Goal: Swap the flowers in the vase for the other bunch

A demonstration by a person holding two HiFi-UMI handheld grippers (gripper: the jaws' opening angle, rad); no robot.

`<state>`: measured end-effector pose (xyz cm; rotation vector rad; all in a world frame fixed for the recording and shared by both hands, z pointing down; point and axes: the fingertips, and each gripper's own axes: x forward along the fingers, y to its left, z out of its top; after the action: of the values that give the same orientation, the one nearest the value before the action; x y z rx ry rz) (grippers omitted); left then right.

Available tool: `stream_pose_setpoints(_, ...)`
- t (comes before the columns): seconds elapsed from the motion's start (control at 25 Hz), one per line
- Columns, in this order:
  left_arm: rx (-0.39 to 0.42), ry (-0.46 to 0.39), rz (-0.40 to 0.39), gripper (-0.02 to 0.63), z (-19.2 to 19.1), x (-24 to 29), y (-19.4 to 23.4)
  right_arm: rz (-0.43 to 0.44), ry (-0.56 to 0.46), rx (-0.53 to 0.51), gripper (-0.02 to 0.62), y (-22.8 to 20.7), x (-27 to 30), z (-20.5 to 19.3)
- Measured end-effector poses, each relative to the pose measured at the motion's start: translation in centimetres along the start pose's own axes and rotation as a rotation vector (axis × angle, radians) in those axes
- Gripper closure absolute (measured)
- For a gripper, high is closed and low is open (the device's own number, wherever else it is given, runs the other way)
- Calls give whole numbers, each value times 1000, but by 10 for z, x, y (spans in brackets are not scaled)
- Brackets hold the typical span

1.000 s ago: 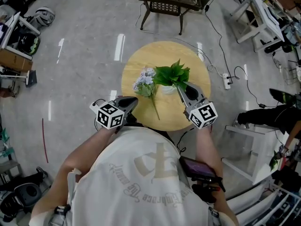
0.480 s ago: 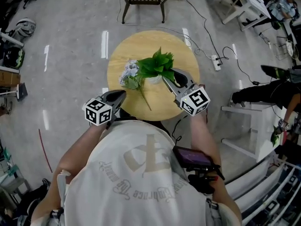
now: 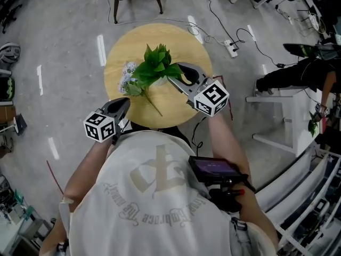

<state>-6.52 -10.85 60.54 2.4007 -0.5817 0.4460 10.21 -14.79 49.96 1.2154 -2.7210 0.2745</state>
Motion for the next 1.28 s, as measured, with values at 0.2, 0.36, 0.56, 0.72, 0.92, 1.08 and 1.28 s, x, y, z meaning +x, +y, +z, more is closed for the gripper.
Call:
stream_pose_setpoints(0.2, 9, 15, -20, 591, 0, 13, -8, -28, 4, 9, 436, -7, -16, -5)
stream_pose_setpoints(0.36, 16, 17, -30, 591, 2, 16, -8, -46, 3, 8, 436, -11, -16, -5)
stream_pose_setpoints(0.56, 18, 21, -31, 591, 2, 20, -6, -49, 27, -14, 433, -14, -17, -10)
stream_pose_setpoints(0.72, 20, 21, -36, 590, 6, 20, -4, -52, 28, -12, 426, -15, -18, -8)
stream_pose_setpoints(0.92, 35, 18, -49, 591, 12, 19, -4, -88, 8, 15, 425, -18, -27, -5)
stream_pose_setpoints(1.08, 58, 14, -67, 591, 17, 15, 0, -134, -13, 42, 426, -19, -33, -4)
stream_pose_setpoints(1.28, 104, 10, -88, 591, 27, 12, 0, -221, -15, 78, 458, -26, -43, -11)
